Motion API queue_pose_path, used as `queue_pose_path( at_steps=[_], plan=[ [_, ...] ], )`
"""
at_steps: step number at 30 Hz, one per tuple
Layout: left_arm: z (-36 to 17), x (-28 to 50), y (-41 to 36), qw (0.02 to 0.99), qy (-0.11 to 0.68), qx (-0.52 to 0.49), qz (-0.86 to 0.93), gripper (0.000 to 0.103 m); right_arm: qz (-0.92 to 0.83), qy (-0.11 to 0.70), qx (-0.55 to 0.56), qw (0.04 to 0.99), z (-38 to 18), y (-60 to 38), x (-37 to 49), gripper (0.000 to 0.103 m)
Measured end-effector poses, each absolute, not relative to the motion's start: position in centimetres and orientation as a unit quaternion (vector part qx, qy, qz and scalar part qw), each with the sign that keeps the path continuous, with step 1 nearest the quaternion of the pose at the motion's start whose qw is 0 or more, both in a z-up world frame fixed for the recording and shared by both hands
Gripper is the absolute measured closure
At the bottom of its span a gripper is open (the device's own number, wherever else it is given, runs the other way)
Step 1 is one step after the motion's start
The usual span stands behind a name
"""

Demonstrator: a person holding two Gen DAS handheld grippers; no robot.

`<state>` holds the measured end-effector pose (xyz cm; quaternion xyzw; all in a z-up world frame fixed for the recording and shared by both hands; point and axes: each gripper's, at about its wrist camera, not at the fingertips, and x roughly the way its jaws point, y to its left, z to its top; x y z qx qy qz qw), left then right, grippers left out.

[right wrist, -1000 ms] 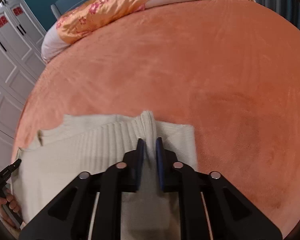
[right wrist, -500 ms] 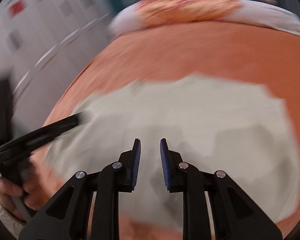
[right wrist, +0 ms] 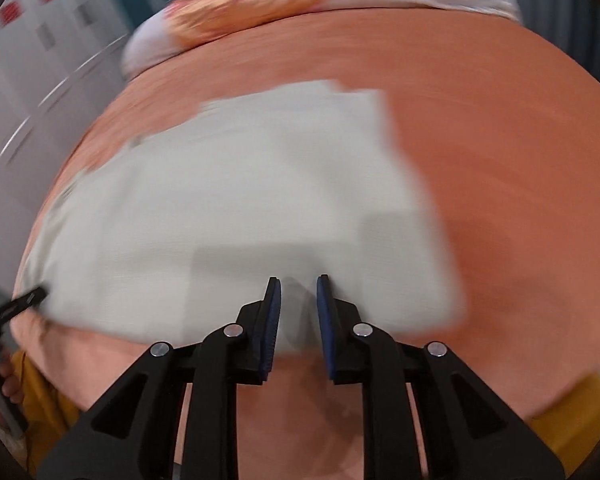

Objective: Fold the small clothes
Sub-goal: 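Open both grippers and withdraw them from the folded cardigan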

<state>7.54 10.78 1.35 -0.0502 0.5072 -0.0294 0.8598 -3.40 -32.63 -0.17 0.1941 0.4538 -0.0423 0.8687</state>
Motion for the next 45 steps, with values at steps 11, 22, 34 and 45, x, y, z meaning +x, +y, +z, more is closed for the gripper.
queue_pose_path(
  at_steps=[11, 22, 34, 45],
  plan=[
    [4.5, 7.5, 9.2, 0.873, 0.484, -0.055, -0.031, 0.09, -0.057, 0.419, 0.194, 0.885, 3.8, -32.8, -2.2, 0.067],
    [2.7, 15.9, 8.9, 0.869, 0.494, -0.033, 0.005, 0.076, -0.094, 0.453, 0.192, 0.866, 2.0, -34.8, 6.6, 0.068],
    [3.6, 16.5, 8.2, 0.873, 0.482, -0.067, -0.012, 0.076, -0.084, 0.428, 0.198, 0.878, 3.6, -33.9, 7.3, 0.06],
    [2.0, 18.3, 6.6, 0.865, 0.5, -0.039, -0.004, 0.076, -0.07, 0.455, 0.195, 0.866, 1.9, -32.2, 9.7, 0.06]
  ],
)
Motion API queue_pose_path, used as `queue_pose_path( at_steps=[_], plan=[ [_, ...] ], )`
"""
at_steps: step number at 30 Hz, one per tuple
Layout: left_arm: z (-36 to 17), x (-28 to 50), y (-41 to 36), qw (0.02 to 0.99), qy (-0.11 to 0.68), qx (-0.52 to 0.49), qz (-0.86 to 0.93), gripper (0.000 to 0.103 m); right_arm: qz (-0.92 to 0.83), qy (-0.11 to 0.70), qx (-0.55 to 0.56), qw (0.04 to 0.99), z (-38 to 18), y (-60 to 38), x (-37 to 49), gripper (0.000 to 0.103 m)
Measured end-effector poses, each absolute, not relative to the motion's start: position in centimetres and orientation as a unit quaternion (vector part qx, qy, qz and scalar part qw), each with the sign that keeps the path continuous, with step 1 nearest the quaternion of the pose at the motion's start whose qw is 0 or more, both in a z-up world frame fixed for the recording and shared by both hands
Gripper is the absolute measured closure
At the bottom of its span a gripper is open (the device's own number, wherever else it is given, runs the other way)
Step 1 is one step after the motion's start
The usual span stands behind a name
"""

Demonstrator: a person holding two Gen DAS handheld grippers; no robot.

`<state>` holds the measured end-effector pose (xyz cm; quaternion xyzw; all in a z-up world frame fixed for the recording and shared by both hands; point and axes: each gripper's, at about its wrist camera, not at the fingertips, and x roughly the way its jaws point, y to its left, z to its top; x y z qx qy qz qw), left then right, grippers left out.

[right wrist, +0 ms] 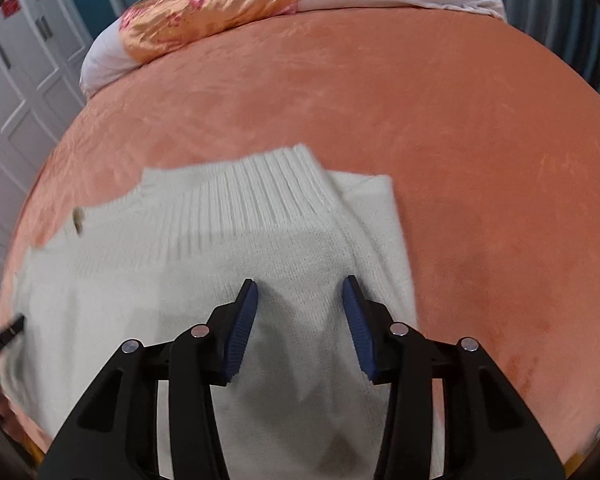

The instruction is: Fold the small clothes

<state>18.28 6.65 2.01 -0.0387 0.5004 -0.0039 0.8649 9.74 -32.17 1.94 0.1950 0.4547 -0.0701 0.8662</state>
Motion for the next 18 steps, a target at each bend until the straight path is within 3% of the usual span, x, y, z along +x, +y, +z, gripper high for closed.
queue_pose_path(
  at_steps=[7, 10, 13, 15, 18],
  plan=[
    [2.0, 17.9, 6.4, 0.865, 0.5, -0.031, -0.001, 0.072, -0.069, 0.475, 0.164, 0.862, 0.6, -31.4, 9.2, 0.06],
    [2.8, 16.4, 7.7, 0.865, 0.498, -0.057, 0.003, 0.062, -0.072, 0.461, 0.183, 0.865, 2.5, -32.2, 7.3, 0.058],
    [4.2, 13.6, 10.5, 0.872, 0.479, -0.1, 0.012, 0.048, -0.086, 0.435, 0.184, 0.877, 4.4, -33.5, 3.6, 0.048],
    [4.8, 11.2, 13.0, 0.874, 0.467, -0.134, 0.023, 0.031, -0.089, 0.436, 0.197, 0.874, 4.1, -34.7, 0.6, 0.046],
    [4.0, 9.1, 15.6, 0.864, 0.476, -0.156, 0.049, 0.029, -0.086, 0.463, 0.23, 0.852, 1.8, -36.1, -2.8, 0.046]
  ],
)
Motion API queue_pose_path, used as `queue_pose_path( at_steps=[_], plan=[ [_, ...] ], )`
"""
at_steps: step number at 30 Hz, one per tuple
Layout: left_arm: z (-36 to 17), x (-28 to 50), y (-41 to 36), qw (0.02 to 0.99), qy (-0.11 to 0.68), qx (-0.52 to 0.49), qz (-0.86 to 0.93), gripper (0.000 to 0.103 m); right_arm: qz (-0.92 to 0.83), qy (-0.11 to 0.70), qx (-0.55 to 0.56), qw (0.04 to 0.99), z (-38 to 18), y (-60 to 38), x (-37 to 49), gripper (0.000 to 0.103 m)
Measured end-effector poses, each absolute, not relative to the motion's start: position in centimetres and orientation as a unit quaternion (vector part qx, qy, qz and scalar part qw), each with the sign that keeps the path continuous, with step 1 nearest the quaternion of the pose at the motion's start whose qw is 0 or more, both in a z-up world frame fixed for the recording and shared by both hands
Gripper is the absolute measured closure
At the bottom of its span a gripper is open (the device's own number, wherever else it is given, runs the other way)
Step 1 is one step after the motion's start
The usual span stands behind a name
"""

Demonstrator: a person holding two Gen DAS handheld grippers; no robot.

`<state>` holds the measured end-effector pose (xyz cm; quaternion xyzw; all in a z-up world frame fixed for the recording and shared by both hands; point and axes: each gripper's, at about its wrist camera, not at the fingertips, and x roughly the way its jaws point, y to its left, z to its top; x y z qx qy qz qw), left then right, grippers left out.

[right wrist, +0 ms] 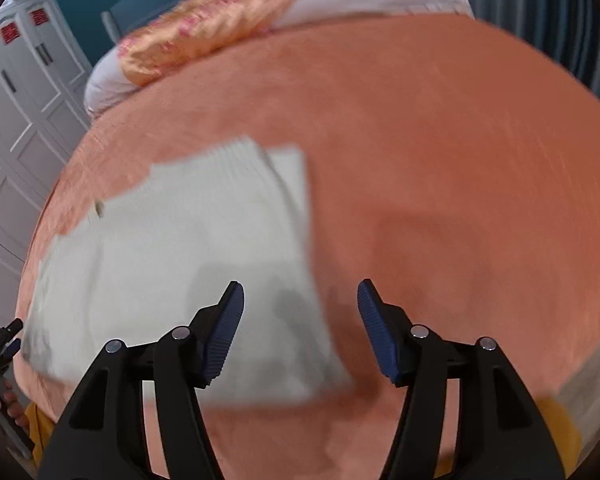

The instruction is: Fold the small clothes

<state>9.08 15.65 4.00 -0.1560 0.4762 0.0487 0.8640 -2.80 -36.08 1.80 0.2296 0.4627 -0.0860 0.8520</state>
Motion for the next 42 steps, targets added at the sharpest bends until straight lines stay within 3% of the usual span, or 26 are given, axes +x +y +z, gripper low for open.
queue_pose_path(
  at_steps=[5, 10, 11, 12, 13, 15, 20, 25, 28, 31, 35, 36, 38, 39, 42],
  plan=[
    [0.8, 8.0, 18.5, 0.822, 0.503, -0.263, 0.045, 0.029, -0.055, 0.456, 0.334, 0.823, -1.6, -37.1, -5.3, 0.043],
    [1.1, 9.4, 17.0, 0.822, 0.502, -0.268, 0.018, 0.03, -0.013, 0.453, 0.373, 0.81, -1.7, -36.1, -2.8, 0.047],
    [1.2, 9.8, 16.4, 0.82, 0.505, -0.268, 0.007, 0.038, -0.026, 0.458, 0.357, 0.814, -1.5, -35.6, -2.2, 0.059],
    [1.3, 10.0, 16.1, 0.819, 0.509, -0.265, -0.006, 0.061, -0.031, 0.462, 0.346, 0.816, -1.3, -35.2, -1.9, 0.066],
    [1.4, 10.4, 15.5, 0.818, 0.518, -0.251, -0.004, 0.068, -0.035, 0.461, 0.34, 0.819, -1.0, -35.0, -1.8, 0.088],
    [2.1, 10.2, 14.9, 0.823, 0.523, -0.221, -0.009, 0.087, -0.032, 0.452, 0.336, 0.826, 0.3, -34.9, -2.2, 0.092],
    [5.0, 7.3, 14.5, 0.83, 0.527, -0.174, -0.046, 0.092, -0.024, 0.457, 0.282, 0.844, 3.3, -34.0, -5.3, 0.094],
    [4.6, 0.7, 14.8, 0.807, 0.573, -0.126, -0.07, 0.093, -0.021, 0.51, 0.267, 0.818, 2.3, -34.3, -11.0, 0.093],
    [2.9, -2.6, 15.3, 0.788, 0.603, -0.108, -0.066, 0.09, -0.018, 0.551, 0.26, 0.793, 0.7, -34.1, -14.3, 0.092],
    [2.5, -3.6, 15.9, 0.794, 0.596, -0.116, -0.038, 0.081, -0.029, 0.565, 0.236, 0.79, 0.2, -33.6, -15.1, 0.081],
    [5.8, -2.2, 16.2, 0.817, 0.552, -0.163, -0.032, 0.08, -0.047, 0.494, 0.261, 0.828, 4.1, -35.1, -12.7, 0.064],
    [7.1, -1.6, 15.9, 0.832, 0.528, -0.166, -0.037, 0.078, -0.046, 0.479, 0.259, 0.838, 4.9, -35.3, -11.8, 0.062],
    [8.8, 0.1, 15.0, 0.851, 0.497, -0.162, -0.047, 0.067, -0.046, 0.452, 0.242, 0.857, 6.2, -35.5, -8.8, 0.046],
    [9.4, 1.3, 14.3, 0.859, 0.484, -0.159, -0.048, 0.062, -0.045, 0.446, 0.235, 0.862, 6.3, -35.4, -7.3, 0.044],
    [8.8, 4.7, 11.9, 0.87, 0.466, -0.148, -0.058, 0.061, -0.045, 0.448, 0.238, 0.86, 4.7, -35.6, -2.4, 0.042]
  ],
)
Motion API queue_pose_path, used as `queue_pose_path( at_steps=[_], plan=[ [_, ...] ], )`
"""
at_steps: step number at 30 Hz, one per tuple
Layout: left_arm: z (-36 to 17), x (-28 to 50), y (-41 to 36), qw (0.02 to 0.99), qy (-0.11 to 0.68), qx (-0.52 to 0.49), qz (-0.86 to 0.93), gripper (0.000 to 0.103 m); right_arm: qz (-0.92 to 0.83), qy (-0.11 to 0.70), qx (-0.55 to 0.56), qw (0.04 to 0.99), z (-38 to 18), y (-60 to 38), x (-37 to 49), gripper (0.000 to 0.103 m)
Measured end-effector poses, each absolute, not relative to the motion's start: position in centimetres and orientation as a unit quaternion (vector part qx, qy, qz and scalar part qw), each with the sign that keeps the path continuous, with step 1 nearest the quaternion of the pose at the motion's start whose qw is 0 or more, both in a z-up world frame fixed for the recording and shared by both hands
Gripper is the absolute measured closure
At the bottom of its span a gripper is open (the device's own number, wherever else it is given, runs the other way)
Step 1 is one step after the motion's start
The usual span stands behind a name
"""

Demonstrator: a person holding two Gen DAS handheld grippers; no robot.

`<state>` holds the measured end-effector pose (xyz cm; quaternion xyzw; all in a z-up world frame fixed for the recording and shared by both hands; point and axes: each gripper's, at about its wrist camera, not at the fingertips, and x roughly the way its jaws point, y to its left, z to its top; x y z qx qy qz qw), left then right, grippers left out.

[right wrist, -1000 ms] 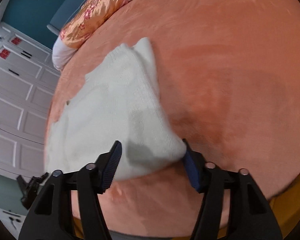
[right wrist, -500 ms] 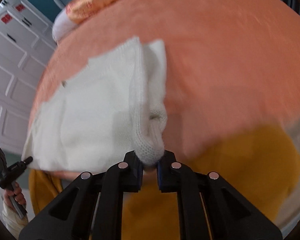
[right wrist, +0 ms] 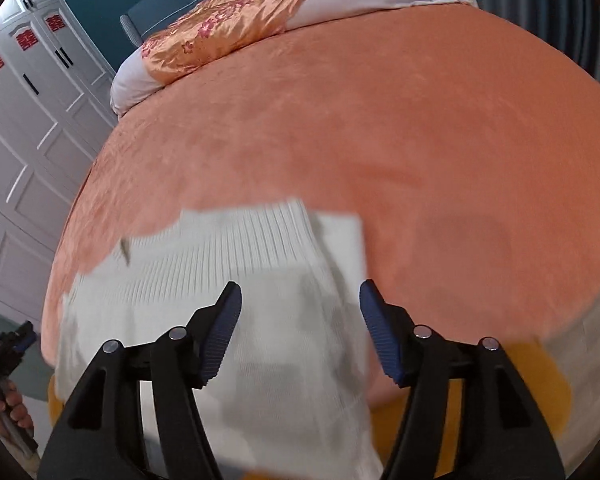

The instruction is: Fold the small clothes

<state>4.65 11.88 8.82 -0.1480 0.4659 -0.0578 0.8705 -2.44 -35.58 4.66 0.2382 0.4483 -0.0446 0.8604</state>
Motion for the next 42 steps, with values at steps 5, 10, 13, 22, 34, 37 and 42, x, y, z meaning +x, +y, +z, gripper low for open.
queue_pose_path(
  at_steps=[5, 10, 13, 22, 34, 37, 42],
  plan=[
    [4.3, 8.8, 9.4, 0.846, 0.511, -0.138, -0.066, 0.062, -0.041, 0.49, 0.257, 0.832, 0.4, -35.6, 1.4, 0.093],
    [2.6, 9.0, 8.2, 0.847, 0.526, -0.066, -0.041, 0.069, -0.034, 0.404, 0.221, 0.887, 5.8, -34.5, -1.3, 0.094],
    [1.4, 9.3, 8.1, 0.85, 0.523, -0.053, -0.03, 0.064, -0.063, 0.464, 0.222, 0.855, 1.5, -35.7, 0.5, 0.092],
    [3.2, 8.4, 7.3, 0.856, 0.516, -0.037, -0.007, 0.066, -0.098, 0.416, 0.224, 0.876, 6.0, -33.4, -1.7, 0.086],
    [2.8, 3.7, -0.8, 0.836, 0.537, -0.019, -0.11, 0.065, 0.132, 0.496, 0.08, 0.854, 2.8, -14.8, -2.2, 0.087],
    [2.7, 3.5, -0.3, 0.838, 0.534, -0.018, -0.111, 0.065, 0.084, 0.506, 0.108, 0.851, 1.6, -18.7, -3.0, 0.089],
    [2.6, 3.5, -0.4, 0.837, 0.535, -0.017, -0.109, 0.065, 0.021, 0.503, 0.16, 0.849, 1.1, -25.6, -5.9, 0.097]
  ],
)
